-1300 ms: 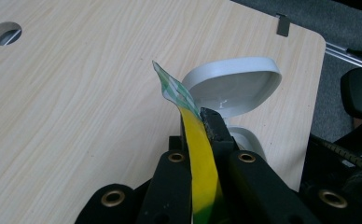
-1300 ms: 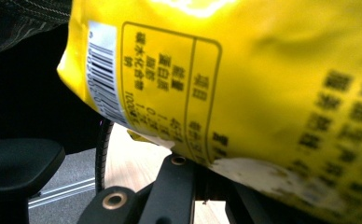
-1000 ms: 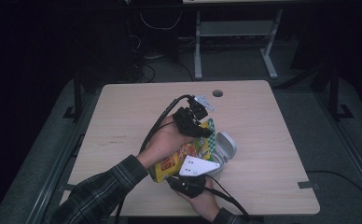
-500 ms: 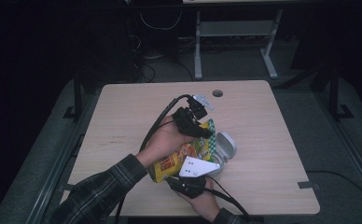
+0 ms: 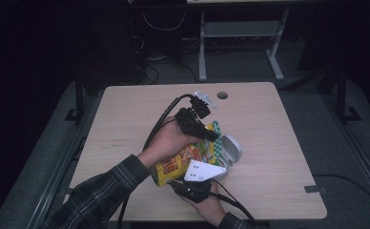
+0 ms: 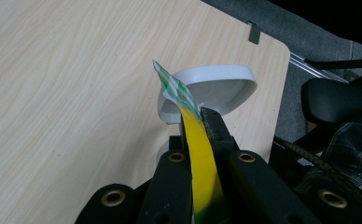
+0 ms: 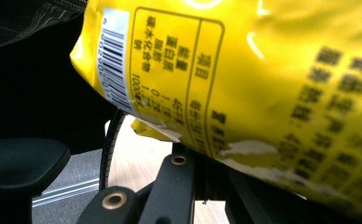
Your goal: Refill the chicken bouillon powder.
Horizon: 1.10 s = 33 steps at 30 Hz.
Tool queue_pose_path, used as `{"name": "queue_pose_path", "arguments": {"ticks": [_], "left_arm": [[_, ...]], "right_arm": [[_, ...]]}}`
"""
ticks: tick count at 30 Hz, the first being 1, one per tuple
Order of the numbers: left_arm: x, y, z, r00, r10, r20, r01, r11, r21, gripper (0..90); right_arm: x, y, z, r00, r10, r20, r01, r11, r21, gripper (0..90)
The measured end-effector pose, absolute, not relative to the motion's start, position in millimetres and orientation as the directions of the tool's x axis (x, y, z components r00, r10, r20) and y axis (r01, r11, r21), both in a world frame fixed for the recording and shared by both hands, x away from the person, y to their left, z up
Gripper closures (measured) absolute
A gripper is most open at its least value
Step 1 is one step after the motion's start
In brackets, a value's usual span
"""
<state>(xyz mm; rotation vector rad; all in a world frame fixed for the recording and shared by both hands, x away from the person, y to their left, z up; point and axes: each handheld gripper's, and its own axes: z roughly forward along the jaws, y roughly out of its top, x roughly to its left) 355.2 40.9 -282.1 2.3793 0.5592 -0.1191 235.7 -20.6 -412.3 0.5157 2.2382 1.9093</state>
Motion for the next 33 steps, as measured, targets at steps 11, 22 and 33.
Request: {"name": "queue_pose_path", "arguments": {"ticks": [11,22,33], "left_arm": [[354.8,40.6,-282.2,0.911,0.353,-0.211,0.406,-0.687,0.603,89.7],[354.1,37.0,-282.1,0.913,0.361,-0.19,0.399,-0.699,0.593,89.7],[353.8,34.8,-281.9,0.913,0.364,-0.182,0.397,-0.702,0.591,89.6]], "right_arm": [[236.3,-20.7,-412.7,-0.928,0.357,0.102,0.159,0.134,0.978,90.0],[236.4,-21.4,-412.4,-0.927,0.359,0.112,0.166,0.124,0.978,90.0],[236.3,-22.1,-411.8,-0.925,0.363,0.111,0.164,0.12,0.979,90.0]]}}
